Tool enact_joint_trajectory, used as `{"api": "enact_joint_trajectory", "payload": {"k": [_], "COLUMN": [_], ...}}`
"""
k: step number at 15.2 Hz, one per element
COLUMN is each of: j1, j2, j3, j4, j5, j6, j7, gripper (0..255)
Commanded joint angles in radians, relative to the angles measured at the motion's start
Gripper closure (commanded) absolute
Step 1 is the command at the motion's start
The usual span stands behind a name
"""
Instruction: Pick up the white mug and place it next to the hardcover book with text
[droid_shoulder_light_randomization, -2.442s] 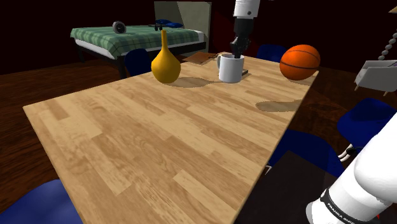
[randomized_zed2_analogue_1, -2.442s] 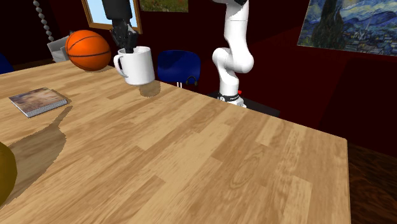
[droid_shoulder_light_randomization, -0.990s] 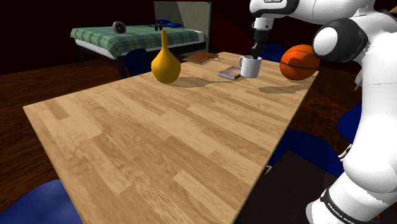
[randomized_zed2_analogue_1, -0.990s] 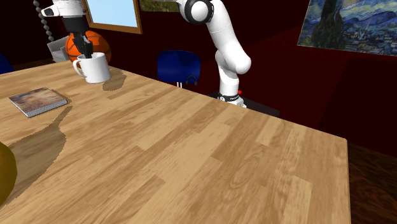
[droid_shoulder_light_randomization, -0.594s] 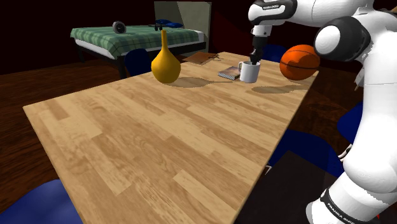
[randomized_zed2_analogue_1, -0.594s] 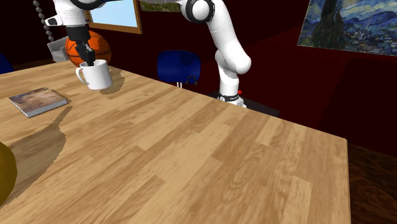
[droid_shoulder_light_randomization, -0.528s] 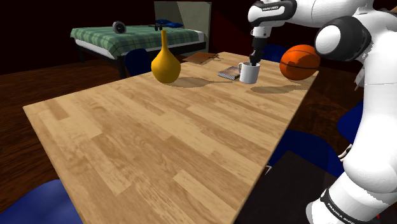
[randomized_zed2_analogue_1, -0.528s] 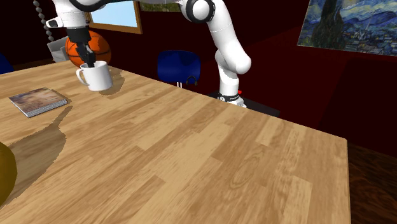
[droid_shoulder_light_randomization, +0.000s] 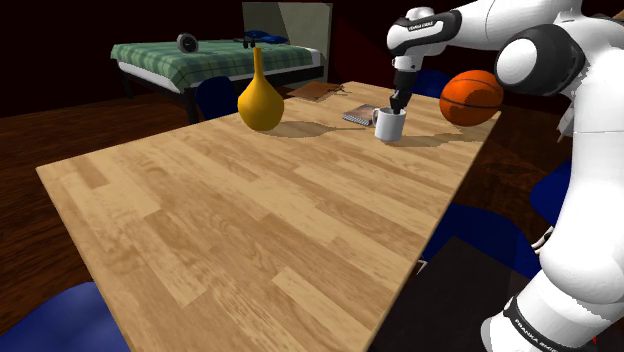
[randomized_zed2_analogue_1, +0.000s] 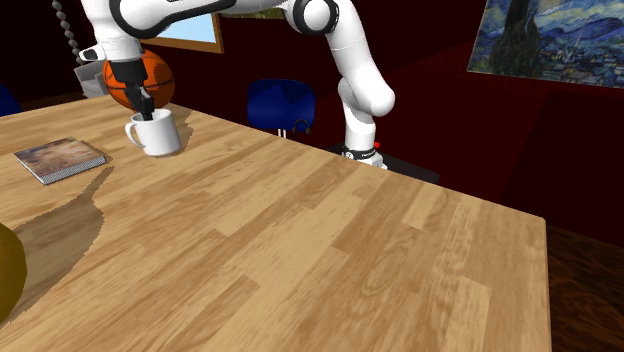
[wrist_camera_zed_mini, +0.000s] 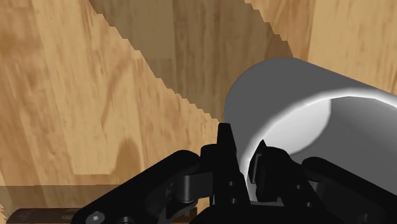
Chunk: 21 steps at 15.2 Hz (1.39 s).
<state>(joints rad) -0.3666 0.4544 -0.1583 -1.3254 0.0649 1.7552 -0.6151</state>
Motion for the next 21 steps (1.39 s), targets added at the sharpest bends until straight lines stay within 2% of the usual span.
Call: {"api": "enact_joint_trajectory", "payload": {"k": [1,6,7,12,16,21], "j1": [0.000,0.000,0.000,0.000,-0.008,-0.008], "j2": [-0.001,-0.001,-0.001,-0.001,0.018,0.018], "j3": [0.000,0.000,0.000,0.000,-0.001,-0.001], "j4": [-0.006,-0.006,-0.006,-0.006,0.151,0.152], "j5": [0.000,0.000,0.000,0.000,0.002,0.002], "j6": [0.006,0.006,0.006,0.006,-0.132,-0.132], "j7": [-0.001,-0.001,-0.001,-0.001,0.001,0.001], "gripper": [255,255,0,0,0,0]}}
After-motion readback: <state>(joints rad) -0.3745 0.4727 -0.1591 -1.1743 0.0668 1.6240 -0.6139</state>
